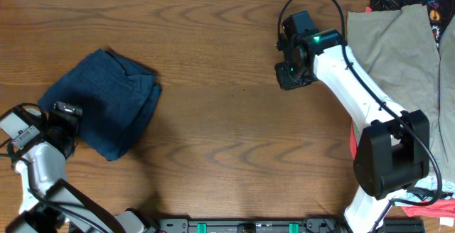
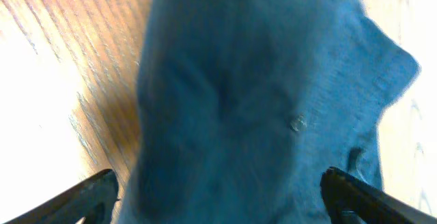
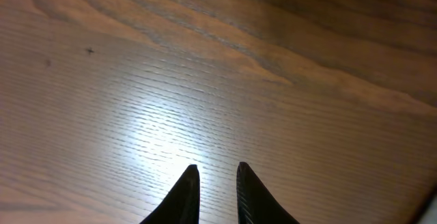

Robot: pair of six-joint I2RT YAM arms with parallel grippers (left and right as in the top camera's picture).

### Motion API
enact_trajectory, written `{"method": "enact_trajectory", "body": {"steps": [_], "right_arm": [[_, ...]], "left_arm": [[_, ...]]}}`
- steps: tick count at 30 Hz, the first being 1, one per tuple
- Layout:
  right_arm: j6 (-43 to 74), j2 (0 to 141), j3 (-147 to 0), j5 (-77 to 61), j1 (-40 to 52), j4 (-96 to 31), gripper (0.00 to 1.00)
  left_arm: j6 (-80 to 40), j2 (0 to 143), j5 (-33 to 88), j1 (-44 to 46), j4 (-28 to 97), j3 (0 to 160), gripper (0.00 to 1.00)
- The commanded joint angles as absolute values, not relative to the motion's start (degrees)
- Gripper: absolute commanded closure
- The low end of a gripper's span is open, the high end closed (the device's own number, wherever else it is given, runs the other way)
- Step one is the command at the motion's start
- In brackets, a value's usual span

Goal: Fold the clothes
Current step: 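Drag the folded shorts to the left table edge with the left gripper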

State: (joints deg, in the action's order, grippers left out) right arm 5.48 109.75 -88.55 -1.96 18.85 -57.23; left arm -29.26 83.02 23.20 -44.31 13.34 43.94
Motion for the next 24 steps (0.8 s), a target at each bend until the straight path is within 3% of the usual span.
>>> {"method": "enact_trajectory", "body": {"steps": [1,5,11,17,24], "right_arm": [[6.2,109.8,-89.1,-5.1,16.8,-56.7,0.82],[6.2,109.8,-89.1,-7.4,14.7,-56.3,0.82],[6.2,109.8,-89.1,-8.4,13.7,-55.7,0.82],[6.2,109.8,-89.1,-9.5,13.7,-55.5,0.80],[6.2,109.8,-89.1,-9.5,13.7,-55.6,0.80]], "left_arm": [[-25.1,77.1,23.6,-42.5,15.5,45.0,0.00],[-21.0,71.1,24.9,-38.1,19.5,45.0,0.02],[-15.9,68.6,24.8,-23.2,27.9,44.9,0.02],[-15.7,74.8,16.1,-9.1,29.7,44.0,0.02],[-15.7,88.1,14.4,-2.3,26.5,44.0,0.02]]}}
